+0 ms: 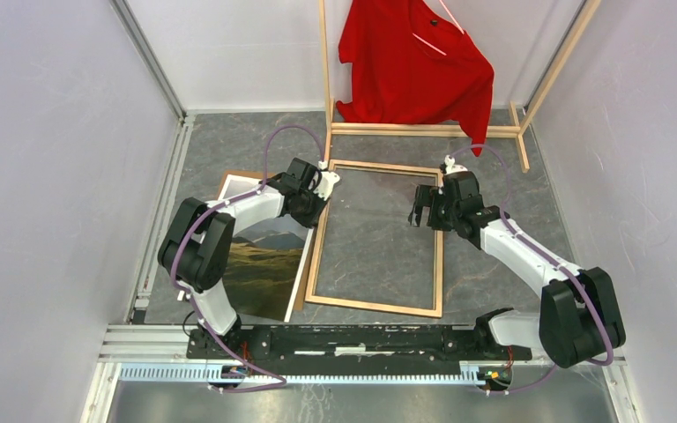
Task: Put the photo into the frame
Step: Place the photo frame item in the photo frame.
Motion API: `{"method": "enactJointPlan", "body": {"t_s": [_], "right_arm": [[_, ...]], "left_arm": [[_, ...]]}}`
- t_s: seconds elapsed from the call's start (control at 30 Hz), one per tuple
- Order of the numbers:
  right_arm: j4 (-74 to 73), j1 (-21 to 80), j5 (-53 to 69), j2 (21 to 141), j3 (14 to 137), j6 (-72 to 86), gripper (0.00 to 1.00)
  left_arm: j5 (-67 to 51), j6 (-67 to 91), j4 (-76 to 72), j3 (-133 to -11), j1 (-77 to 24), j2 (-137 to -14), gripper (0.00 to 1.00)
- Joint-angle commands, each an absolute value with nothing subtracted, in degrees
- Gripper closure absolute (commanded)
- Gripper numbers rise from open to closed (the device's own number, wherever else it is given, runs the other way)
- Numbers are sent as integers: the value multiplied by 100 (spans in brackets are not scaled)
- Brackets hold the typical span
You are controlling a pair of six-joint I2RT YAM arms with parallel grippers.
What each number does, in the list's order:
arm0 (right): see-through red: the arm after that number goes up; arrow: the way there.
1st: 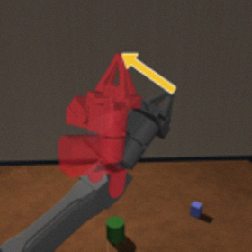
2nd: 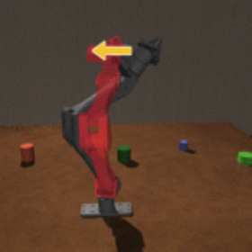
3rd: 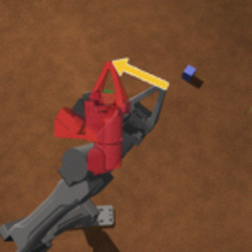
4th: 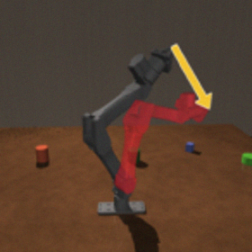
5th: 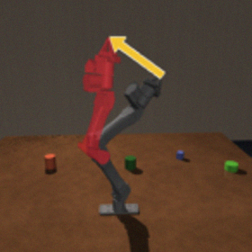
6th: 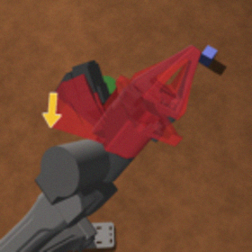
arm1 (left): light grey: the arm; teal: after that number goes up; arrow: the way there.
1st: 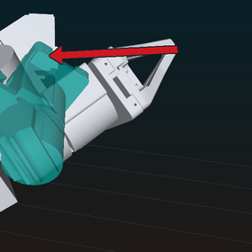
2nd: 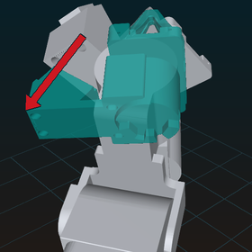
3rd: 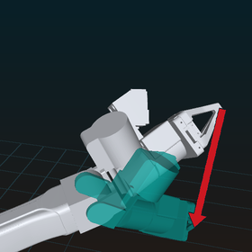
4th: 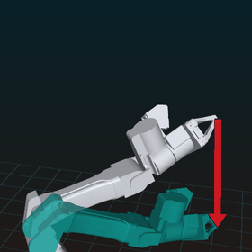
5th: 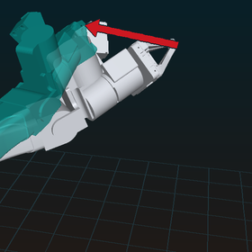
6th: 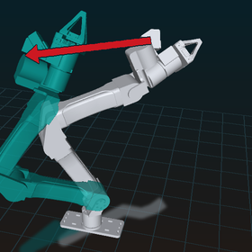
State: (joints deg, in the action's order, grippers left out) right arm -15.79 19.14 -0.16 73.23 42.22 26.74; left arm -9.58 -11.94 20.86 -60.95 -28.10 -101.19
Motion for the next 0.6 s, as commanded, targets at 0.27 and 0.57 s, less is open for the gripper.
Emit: {"method": "enactJointPlan", "body": {"t_s": [0.27,0.57], "right_arm": [[-1522,1573,-296,7182,4000,2484,2],[-915,815,596,7659,3797,2449,2]], "left_arm": [[-1247,-1514,2250,-5975,-2855,-9949,79],[-1632,-1289,2233,-6205,-2916,-10074,79]]}}
